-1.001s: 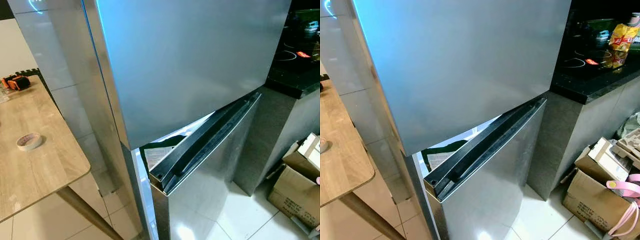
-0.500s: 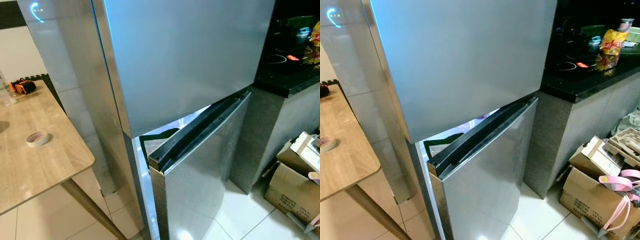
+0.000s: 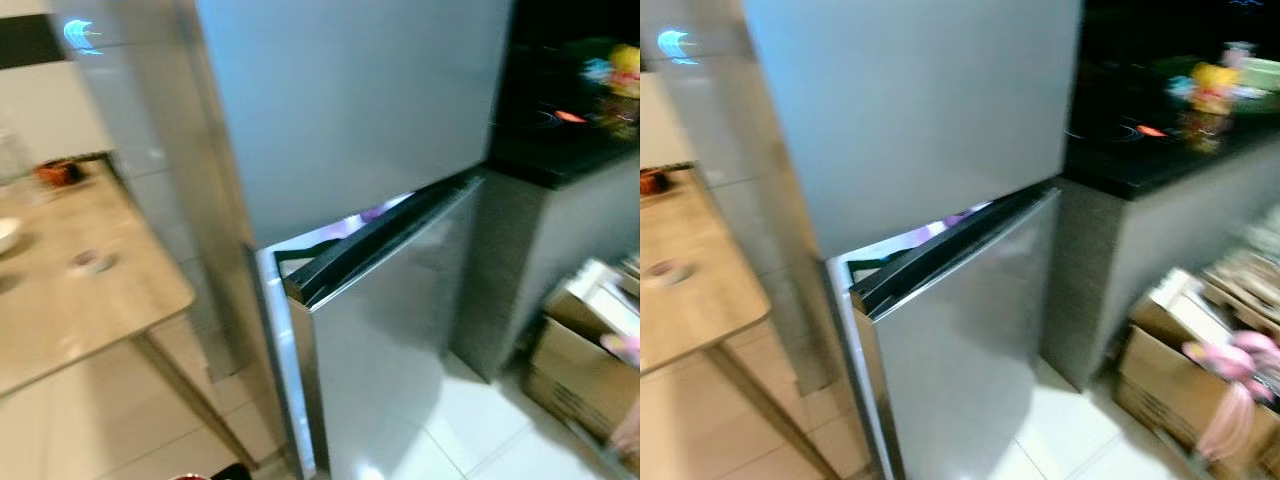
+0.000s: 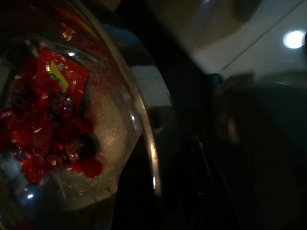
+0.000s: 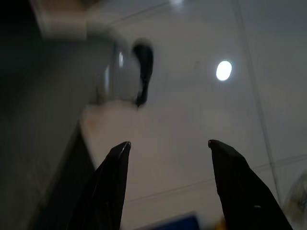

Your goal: Restocking fridge

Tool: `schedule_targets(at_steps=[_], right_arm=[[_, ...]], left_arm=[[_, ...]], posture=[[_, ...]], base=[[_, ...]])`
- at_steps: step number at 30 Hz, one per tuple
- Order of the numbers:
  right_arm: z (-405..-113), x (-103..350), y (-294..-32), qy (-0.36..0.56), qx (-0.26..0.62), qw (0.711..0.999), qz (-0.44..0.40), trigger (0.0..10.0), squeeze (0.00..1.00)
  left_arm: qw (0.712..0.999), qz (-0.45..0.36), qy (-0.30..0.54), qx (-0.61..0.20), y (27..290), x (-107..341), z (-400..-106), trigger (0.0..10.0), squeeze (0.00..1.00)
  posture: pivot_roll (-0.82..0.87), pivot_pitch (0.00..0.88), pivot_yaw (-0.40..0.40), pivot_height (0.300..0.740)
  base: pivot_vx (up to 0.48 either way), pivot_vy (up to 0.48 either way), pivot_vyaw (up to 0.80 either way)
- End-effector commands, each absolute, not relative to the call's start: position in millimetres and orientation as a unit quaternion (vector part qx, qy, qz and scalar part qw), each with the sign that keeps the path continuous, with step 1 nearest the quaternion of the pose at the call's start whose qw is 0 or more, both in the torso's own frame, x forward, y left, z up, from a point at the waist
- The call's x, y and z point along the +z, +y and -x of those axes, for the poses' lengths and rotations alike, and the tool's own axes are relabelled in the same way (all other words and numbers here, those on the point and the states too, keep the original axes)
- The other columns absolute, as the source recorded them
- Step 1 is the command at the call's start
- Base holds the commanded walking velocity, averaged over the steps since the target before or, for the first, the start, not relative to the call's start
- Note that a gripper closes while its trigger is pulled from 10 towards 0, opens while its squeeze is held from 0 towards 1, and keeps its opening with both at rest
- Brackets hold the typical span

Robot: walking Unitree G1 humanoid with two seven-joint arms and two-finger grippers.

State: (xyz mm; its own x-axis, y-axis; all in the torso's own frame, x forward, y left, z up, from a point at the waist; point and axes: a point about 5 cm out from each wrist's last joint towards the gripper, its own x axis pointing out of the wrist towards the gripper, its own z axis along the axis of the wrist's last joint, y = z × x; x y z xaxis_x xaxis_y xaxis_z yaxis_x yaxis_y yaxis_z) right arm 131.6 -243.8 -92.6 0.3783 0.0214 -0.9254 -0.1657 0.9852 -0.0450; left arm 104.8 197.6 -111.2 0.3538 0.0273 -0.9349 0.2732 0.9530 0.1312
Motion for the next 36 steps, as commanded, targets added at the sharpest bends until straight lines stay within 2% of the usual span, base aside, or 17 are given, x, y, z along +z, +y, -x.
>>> schedule_targets(at_steps=[1,10,18,27,36], right_arm=[[-120.9,-96.8,-241.0,0.566,0.060,0.820,0.059,10.0,0.00],[-118.9,-97.1,-241.9,0.568,0.061,0.818,0.060,10.0,0.00],[-118.4,-97.2,-242.1,0.569,0.061,0.818,0.059,10.0,0.00],[-118.3,-97.4,-241.2,0.569,0.062,0.818,0.057,10.0,0.00],[-118.5,-97.8,-239.1,0.568,0.065,0.819,0.055,10.0,0.00]], left_arm=[[0.789,-0.127,0.594,-0.093,191.3,-116.9,-86.1,10.0,0.00],[0.788,-0.125,0.595,-0.093,191.1,-117.0,-86.2,10.0,0.00],[0.791,-0.116,0.594,-0.089,191.9,-116.5,-87.7,10.0,0.00],[0.788,-0.143,0.592,-0.090,196.9,-115.6,-89.5,10.0,0.00],[0.805,-0.153,0.571,-0.051,207.0,-111.0,-102.3,10.0,0.00]], posture=[[-0.09,0.000,-0.005,0.740],[-0.10,0.001,-0.007,0.740],[-0.10,0.001,-0.007,0.740],[-0.10,0.002,-0.007,0.740],[-0.10,0.001,-0.005,0.740]], base=[[-0.390,0.000,0.00],[-0.382,0.000,0.00],[0.000,0.000,0.00],[0.000,-0.472,0.00],[0.000,0.000,0.00]])
